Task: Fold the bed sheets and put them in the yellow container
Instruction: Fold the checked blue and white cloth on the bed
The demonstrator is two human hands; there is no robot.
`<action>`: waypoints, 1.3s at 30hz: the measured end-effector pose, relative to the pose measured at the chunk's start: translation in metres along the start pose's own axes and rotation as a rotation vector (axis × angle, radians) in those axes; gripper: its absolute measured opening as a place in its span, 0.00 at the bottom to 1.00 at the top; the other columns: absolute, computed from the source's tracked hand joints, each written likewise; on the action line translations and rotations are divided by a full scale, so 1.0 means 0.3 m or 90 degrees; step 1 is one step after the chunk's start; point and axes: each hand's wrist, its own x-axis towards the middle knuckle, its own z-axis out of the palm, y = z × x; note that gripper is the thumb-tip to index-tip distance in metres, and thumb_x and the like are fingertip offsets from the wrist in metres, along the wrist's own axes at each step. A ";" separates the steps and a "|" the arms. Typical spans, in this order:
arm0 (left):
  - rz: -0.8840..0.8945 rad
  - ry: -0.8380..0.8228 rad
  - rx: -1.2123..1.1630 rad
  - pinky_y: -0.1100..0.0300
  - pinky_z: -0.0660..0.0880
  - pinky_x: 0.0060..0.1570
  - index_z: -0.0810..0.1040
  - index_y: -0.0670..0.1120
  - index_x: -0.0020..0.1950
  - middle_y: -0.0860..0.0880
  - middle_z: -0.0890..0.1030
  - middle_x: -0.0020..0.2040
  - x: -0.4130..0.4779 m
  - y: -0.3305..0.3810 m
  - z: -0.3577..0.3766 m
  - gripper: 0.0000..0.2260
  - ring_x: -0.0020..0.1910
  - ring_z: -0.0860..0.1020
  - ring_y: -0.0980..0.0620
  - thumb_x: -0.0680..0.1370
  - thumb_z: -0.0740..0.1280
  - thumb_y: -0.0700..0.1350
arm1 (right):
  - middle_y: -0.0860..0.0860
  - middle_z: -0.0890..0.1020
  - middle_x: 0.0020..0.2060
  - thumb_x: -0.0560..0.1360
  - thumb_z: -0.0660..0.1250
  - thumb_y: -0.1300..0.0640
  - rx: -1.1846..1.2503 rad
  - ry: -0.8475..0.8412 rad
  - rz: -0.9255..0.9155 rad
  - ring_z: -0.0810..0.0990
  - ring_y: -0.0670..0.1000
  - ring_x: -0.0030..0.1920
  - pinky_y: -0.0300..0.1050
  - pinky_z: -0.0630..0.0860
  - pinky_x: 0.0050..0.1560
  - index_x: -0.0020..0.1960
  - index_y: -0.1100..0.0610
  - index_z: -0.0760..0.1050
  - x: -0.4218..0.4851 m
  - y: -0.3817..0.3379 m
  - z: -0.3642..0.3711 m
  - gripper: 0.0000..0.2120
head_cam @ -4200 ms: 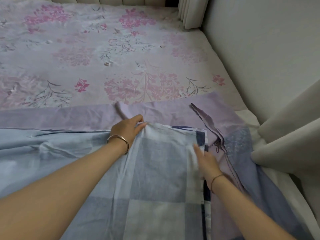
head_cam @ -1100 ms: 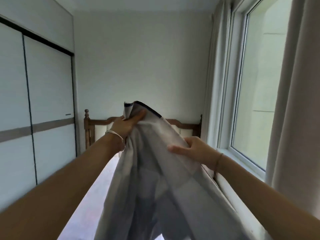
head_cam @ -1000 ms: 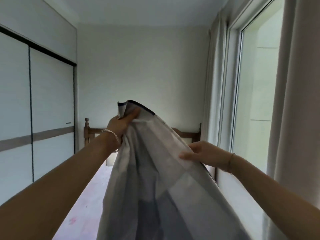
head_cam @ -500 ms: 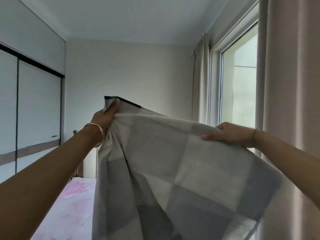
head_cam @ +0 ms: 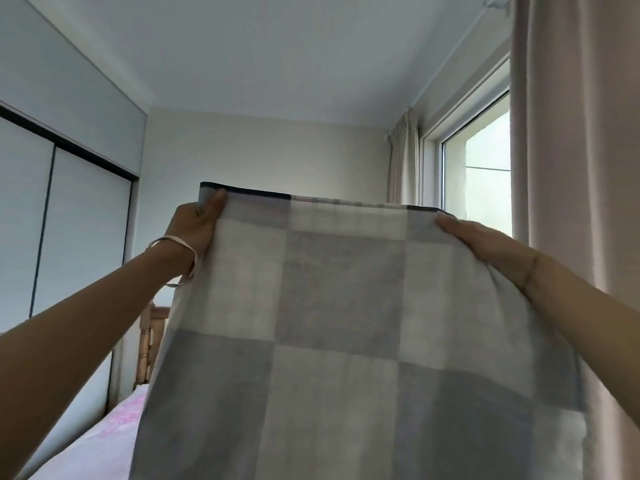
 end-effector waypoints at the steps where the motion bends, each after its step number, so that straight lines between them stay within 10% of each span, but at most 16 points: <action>1: 0.018 0.008 -0.007 0.56 0.57 0.30 0.68 0.43 0.34 0.46 0.65 0.31 0.016 -0.012 -0.001 0.21 0.30 0.62 0.50 0.77 0.61 0.59 | 0.49 0.86 0.40 0.74 0.64 0.43 0.005 -0.022 -0.001 0.84 0.45 0.39 0.35 0.78 0.38 0.47 0.52 0.82 0.015 -0.014 -0.007 0.15; 12: 0.063 -0.105 -0.067 0.65 0.71 0.51 0.76 0.52 0.59 0.56 0.80 0.49 0.095 -0.311 0.201 0.14 0.49 0.77 0.60 0.74 0.70 0.50 | 0.50 0.78 0.26 0.70 0.72 0.47 -0.142 -0.014 0.043 0.75 0.47 0.25 0.37 0.73 0.27 0.30 0.56 0.76 0.295 0.261 -0.004 0.16; 17: 0.001 -0.022 -0.097 0.64 0.72 0.43 0.81 0.44 0.46 0.47 0.82 0.44 0.164 -0.460 0.412 0.06 0.46 0.79 0.49 0.73 0.72 0.45 | 0.44 0.66 0.18 0.70 0.73 0.51 -0.155 0.055 0.013 0.63 0.44 0.20 0.34 0.61 0.22 0.23 0.53 0.64 0.475 0.483 0.030 0.24; 25: 0.061 0.123 -0.208 0.79 0.69 0.34 0.81 0.44 0.52 0.53 0.80 0.41 0.408 -0.364 0.595 0.10 0.33 0.75 0.67 0.73 0.73 0.46 | 0.48 0.64 0.24 0.69 0.75 0.50 -0.137 0.237 -0.143 0.60 0.43 0.23 0.35 0.57 0.23 0.27 0.57 0.70 0.744 0.445 -0.041 0.19; 30: 0.076 0.130 -0.251 0.77 0.69 0.31 0.79 0.44 0.48 0.55 0.76 0.37 0.441 -0.316 0.628 0.09 0.31 0.73 0.65 0.73 0.73 0.47 | 0.42 0.61 0.18 0.70 0.74 0.52 -0.109 0.300 -0.183 0.58 0.42 0.20 0.34 0.55 0.22 0.19 0.53 0.67 0.740 0.406 -0.082 0.25; 39: -0.056 0.012 -0.239 0.70 0.74 0.36 0.78 0.53 0.42 0.56 0.79 0.40 0.090 -0.474 0.542 0.04 0.34 0.76 0.65 0.73 0.72 0.51 | 0.55 0.61 0.32 0.70 0.73 0.48 -0.150 0.208 -0.059 0.57 0.46 0.28 0.38 0.54 0.26 0.34 0.69 0.71 0.421 0.601 -0.032 0.24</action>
